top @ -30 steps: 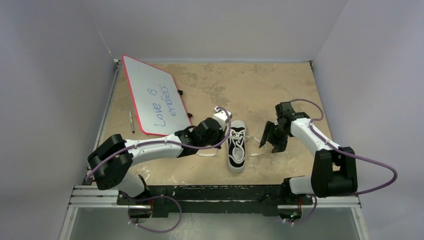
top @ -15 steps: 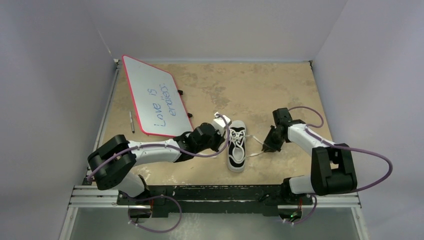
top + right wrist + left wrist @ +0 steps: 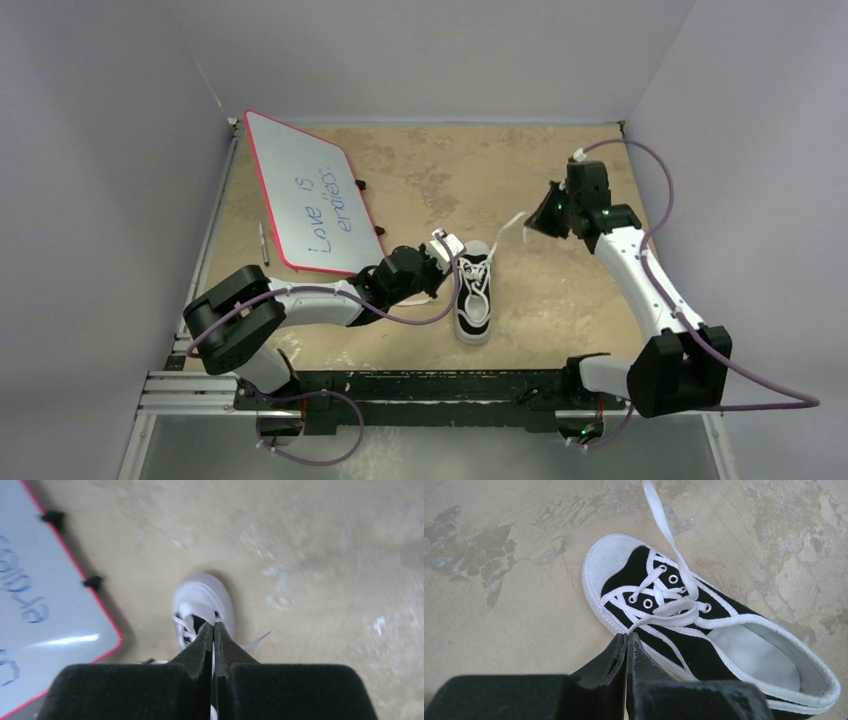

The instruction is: Tie the shoes

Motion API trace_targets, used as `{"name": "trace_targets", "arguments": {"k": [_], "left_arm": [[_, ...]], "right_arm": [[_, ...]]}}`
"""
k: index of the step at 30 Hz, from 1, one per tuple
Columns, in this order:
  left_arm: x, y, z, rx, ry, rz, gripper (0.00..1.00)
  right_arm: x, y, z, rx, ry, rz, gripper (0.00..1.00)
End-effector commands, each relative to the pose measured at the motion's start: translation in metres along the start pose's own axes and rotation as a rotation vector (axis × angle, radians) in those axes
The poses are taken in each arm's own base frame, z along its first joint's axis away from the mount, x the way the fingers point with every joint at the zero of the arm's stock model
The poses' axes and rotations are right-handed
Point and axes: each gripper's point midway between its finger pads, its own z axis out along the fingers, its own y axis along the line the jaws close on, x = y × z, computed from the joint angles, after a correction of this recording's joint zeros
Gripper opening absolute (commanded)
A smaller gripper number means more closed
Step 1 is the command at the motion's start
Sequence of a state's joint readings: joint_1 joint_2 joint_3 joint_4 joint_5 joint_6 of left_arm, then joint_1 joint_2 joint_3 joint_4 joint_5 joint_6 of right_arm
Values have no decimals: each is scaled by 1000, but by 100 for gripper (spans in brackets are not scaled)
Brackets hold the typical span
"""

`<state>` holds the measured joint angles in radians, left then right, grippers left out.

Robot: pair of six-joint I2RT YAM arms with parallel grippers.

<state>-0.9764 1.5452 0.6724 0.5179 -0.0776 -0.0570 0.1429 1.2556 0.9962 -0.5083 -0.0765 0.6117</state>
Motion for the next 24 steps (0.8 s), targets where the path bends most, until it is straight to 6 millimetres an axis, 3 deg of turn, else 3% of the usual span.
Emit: {"name": "trace_targets", "arguments": {"k": [1, 7, 12, 15, 18, 24], "left_arm": [[-17, -3, 3, 38, -121, 98, 0], [-18, -18, 13, 134, -167, 227, 0], [-21, -21, 12, 155, -211, 283, 0], [-17, -19, 13, 149, -200, 340, 0], [-11, -18, 14, 155, -183, 369, 0], [-7, -24, 11, 182, -188, 371, 0]], "right_arm": [[-33, 60, -7, -235, -1, -89, 0], [-14, 154, 11, -495, 140, -133, 0], [24, 192, 25, -559, 268, -131, 0], [65, 195, 38, -512, 403, -234, 0], [105, 194, 39, -532, 544, -325, 0], [159, 183, 31, -583, 737, -463, 0]]}}
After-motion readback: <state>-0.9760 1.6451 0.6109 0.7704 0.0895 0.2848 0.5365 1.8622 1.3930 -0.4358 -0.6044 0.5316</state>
